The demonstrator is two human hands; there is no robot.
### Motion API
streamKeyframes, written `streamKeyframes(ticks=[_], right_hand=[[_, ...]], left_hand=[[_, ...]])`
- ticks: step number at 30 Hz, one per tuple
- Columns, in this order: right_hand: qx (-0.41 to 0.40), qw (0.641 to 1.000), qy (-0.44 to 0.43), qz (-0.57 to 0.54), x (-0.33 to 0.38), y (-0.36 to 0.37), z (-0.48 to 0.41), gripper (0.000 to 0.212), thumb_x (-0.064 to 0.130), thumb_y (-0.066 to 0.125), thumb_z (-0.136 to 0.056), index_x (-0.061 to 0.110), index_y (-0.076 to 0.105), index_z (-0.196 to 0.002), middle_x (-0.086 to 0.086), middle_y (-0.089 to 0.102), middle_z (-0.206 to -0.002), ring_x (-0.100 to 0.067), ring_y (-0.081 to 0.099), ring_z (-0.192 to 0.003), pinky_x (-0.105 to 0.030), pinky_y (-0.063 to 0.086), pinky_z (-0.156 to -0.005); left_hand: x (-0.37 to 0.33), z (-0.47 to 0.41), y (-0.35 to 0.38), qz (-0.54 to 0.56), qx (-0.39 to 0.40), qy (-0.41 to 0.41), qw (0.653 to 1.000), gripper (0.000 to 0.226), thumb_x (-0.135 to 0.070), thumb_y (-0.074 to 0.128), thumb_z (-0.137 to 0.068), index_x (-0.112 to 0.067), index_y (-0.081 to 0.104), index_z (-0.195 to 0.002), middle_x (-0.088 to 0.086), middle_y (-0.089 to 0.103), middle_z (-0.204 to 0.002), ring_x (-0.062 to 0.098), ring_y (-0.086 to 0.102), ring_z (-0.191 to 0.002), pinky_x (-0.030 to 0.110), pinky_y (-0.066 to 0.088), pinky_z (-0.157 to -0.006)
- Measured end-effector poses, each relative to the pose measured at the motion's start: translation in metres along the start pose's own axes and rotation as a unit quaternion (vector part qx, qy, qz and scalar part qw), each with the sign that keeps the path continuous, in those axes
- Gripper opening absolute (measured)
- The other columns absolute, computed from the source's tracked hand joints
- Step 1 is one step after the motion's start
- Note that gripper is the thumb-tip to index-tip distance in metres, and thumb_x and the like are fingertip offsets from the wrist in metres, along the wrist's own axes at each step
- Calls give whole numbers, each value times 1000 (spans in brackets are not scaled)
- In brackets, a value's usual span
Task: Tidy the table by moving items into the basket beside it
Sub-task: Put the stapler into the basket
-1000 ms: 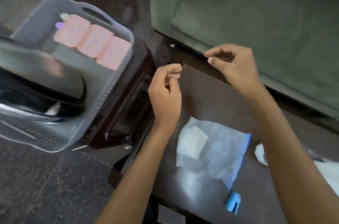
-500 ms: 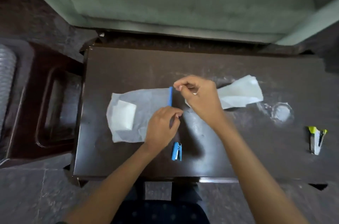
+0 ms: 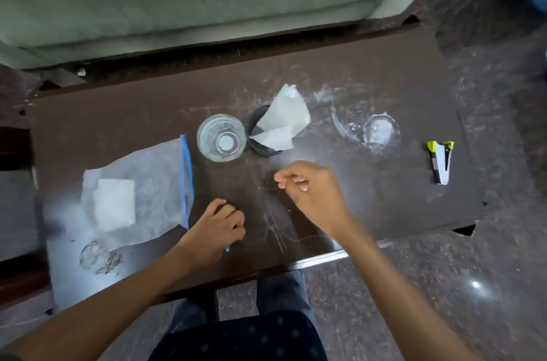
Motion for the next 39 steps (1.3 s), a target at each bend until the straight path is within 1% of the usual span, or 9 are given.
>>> streamKeyframes(ticks=[6, 14, 17, 20, 24, 28, 31, 34, 39], right_hand=[[-124, 990, 48, 52, -62, -59, 10, 22, -10, 55, -77, 4, 72, -80, -11, 72, -84, -18, 63, -67, -2, 43, -63], [-293, 884, 76, 357, -141, -143, 9, 35, 1, 52, -66, 4, 68, -96, -19, 62, -116, -46, 53, -103, -39, 40, -84], [-299, 856, 157, 392, -156, -155, 12, 49, 1, 55, -65, 7, 62, -114, -18, 48, -137, -46, 41, -123, -54, 39, -90], [-273, 849, 199, 407, -164, -159, 14, 60, 1, 58, -67, 10, 53, -126, -17, 35, -147, -45, 30, -132, -56, 29, -101], [-237, 846, 248, 408, -173, -165, 11, 69, 8, 61, -75, 15, 37, -139, -19, 19, -153, -44, 20, -137, -55, 19, -109], [-200, 854, 296, 378, -182, -172, 1, 69, 12, 57, -84, 17, 25, -145, -21, 12, -154, -45, 20, -136, -56, 20, -109], [-221, 853, 297, 368, -180, -174, -5, 57, 11, 54, -86, 12, 34, -140, -23, 29, -147, -44, 33, -127, -55, 29, -102], [-258, 844, 270, 385, -173, -172, -8, 37, 6, 55, -84, -1, 51, -120, -29, 50, -121, -46, 45, -110, -55, 40, -88], [-261, 883, 209, 329, -144, -147, -12, 34, 10, 60, -83, 3, 56, -116, -25, 56, -112, -42, 50, -106, -49, 45, -79]], left_hand=[[10, -10, 4, -2, -24, -11, 1000, 35, -22, 73, -50, -28, 58, -81, -5, 59, -87, 19, 55, -79, 34, 32, -80], [19, 15, 2, -10, -1, 43, 999, 57, -17, 66, -44, -30, 62, -100, -2, 60, -108, 21, 51, -98, 36, 31, -90], [24, 14, 2, -15, 0, 41, 999, 46, -19, 72, -52, -30, 59, -95, -2, 59, -103, 23, 56, -95, 38, 34, -89], [25, 10, -5, -3, -47, 43, 998, 17, -29, 51, -73, -27, 58, -88, -5, 61, -93, 22, 62, -86, 37, 33, -90], [14, -6, -22, 94, -94, 5, 991, 23, -37, 49, -78, -26, 58, -96, -6, 62, -92, 14, 56, -83, 28, 33, -78], [-8, -31, -49, 308, -126, -95, 938, 25, -38, 59, -78, -27, 58, -100, -12, 58, -97, 5, 55, -84, 23, 44, -74], [-19, -45, -66, 469, -131, -169, 857, 27, -31, 72, -73, -22, 61, -97, -12, 58, -97, 6, 58, -87, 29, 51, -80], [-21, -54, -89, 539, -151, -179, 809, 32, -27, 77, -72, -16, 63, -99, -8, 63, -95, 8, 60, -87, 26, 50, -83], [-11, -49, -126, 599, -205, -206, 746, 32, -23, 78, -73, -23, 62, -100, -14, 67, -95, 5, 62, -88, 22, 52, -84]])
Point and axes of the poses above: each hand's wrist, its own z-axis away from the middle knuckle, its own y-axis out of the palm, x = y × z, the point moved 3 cm from there along -z, towards the middle knuckle
